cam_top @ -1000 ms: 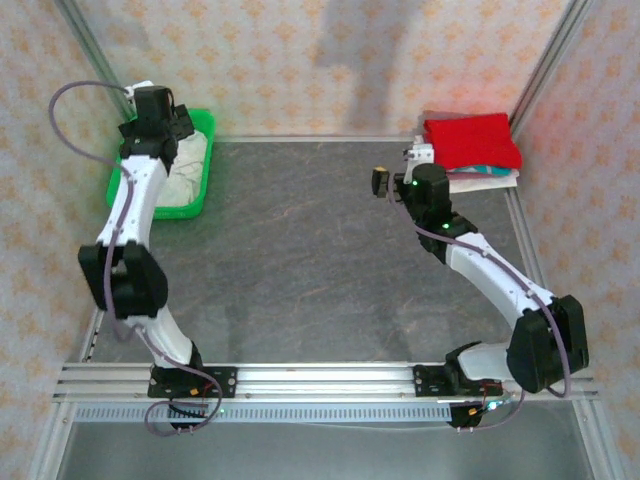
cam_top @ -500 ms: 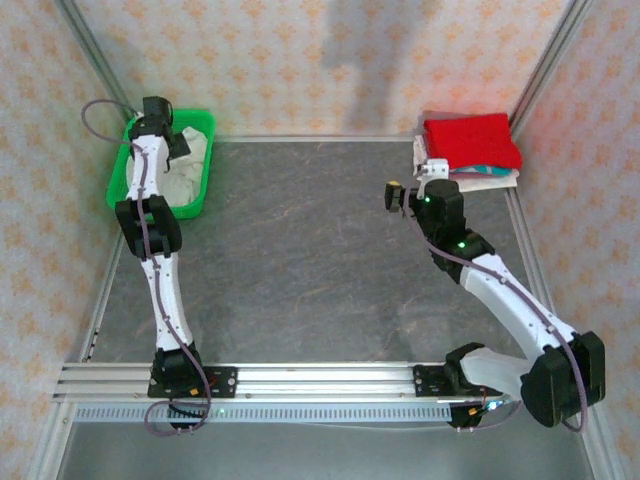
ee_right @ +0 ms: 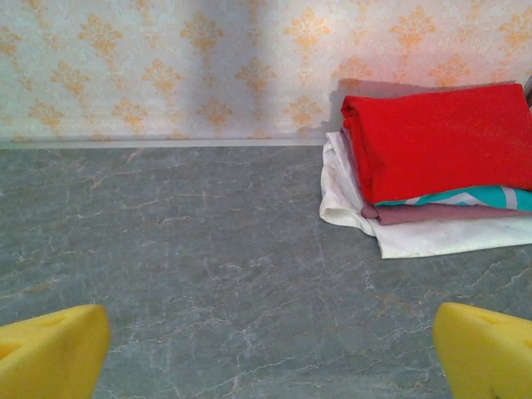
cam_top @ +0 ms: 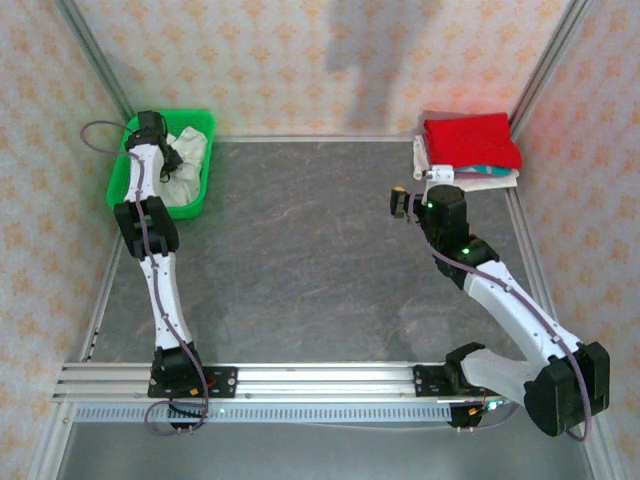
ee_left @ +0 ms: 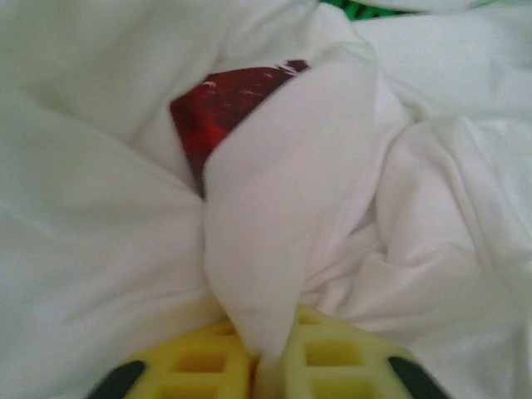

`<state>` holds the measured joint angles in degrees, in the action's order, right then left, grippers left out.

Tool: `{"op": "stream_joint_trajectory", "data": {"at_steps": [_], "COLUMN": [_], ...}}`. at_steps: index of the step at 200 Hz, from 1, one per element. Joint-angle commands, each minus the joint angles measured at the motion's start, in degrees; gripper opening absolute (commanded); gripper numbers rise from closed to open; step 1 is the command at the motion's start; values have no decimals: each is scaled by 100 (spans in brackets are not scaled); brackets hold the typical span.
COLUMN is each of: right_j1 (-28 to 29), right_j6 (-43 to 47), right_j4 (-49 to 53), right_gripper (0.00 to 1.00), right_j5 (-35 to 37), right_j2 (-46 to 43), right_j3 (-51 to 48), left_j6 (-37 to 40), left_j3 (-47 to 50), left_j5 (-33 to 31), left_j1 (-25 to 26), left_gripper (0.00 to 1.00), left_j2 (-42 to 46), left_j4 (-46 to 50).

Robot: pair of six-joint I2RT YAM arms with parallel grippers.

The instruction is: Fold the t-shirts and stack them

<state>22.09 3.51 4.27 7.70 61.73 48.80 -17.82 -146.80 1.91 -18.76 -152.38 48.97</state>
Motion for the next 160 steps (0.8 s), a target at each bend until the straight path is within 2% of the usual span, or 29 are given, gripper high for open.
{"op": "stream_joint_trajectory", "data": {"at_steps": [1, 55, 78, 93, 117, 160], "right_j1": [9, 14, 15, 15, 15, 15], "right_j6": [-252, -328, -268, -225, -142, -175], "right_j4": [9, -101, -145, -214, -382, -610], "right_gripper": [100, 100, 100, 100, 100, 100], "right_j5": [12, -89, -81, -55, -3, 166], "right_j2": [-96, 2, 22, 11, -4, -19], "right_j3": [119, 203, 293, 302, 256, 105], "left_j6": [-66, -507, -650, -658, -605, -250], "left_j3": [-103, -118, -193, -437, -782, -424], "left_j5": [281, 696, 581, 802, 1057, 1529], "left_j1": [-22, 159, 436, 660, 1174, 2512], "left_gripper": [0, 0, 0, 0, 0, 0], "left_j2": [724, 2567, 3310, 3642, 4115, 4970], "left_j4": [-111, -803, -1187, -1273, -1232, -843]}}
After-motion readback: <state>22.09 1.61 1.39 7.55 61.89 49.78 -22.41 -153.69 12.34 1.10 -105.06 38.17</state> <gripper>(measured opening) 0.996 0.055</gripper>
